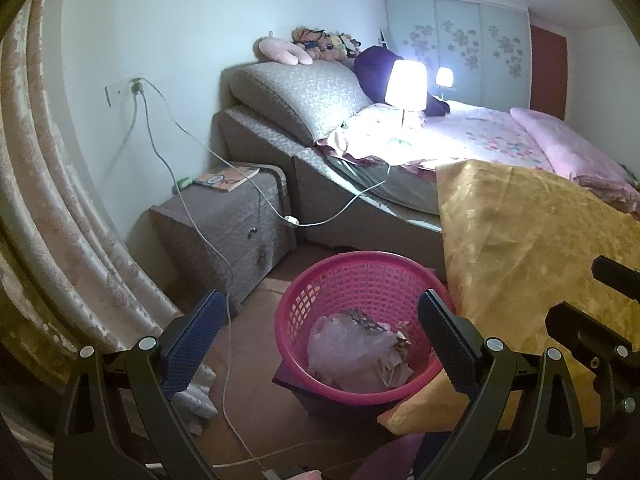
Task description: Collect trash
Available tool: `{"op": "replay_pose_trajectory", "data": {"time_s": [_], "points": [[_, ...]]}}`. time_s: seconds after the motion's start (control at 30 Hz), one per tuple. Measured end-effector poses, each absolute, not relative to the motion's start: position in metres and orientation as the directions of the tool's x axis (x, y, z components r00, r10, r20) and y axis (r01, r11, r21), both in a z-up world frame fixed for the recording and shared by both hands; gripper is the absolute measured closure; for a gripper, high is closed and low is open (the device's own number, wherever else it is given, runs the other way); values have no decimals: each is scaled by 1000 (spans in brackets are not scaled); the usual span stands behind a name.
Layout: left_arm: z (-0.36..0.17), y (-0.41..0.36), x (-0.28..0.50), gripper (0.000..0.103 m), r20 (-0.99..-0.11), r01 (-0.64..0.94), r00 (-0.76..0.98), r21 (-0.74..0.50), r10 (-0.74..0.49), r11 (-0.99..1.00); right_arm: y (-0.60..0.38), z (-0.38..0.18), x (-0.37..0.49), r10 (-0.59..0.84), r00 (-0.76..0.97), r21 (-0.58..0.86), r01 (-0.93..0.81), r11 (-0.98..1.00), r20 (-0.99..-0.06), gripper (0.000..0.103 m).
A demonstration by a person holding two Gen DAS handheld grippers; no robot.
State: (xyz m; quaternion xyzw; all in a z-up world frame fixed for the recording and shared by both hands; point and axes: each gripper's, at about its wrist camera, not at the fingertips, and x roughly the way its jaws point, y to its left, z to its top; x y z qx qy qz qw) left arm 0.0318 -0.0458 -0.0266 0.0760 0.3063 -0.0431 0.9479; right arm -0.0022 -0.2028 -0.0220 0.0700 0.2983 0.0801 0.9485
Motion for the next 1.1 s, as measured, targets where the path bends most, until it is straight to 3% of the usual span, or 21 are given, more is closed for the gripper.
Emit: {"op": "replay_pose_trajectory", "data": {"time_s": [0.83,1.1], "points": [[-26,-41,32,10,-587,126,808,94,-47,988,-198,-27,-6,205,799,197,-110,974,-565,7],[-40,-106,35,10,-641,250,762,155,-95,956,-260,-40,-20,129,798,222,6,975,-588,7]]}}
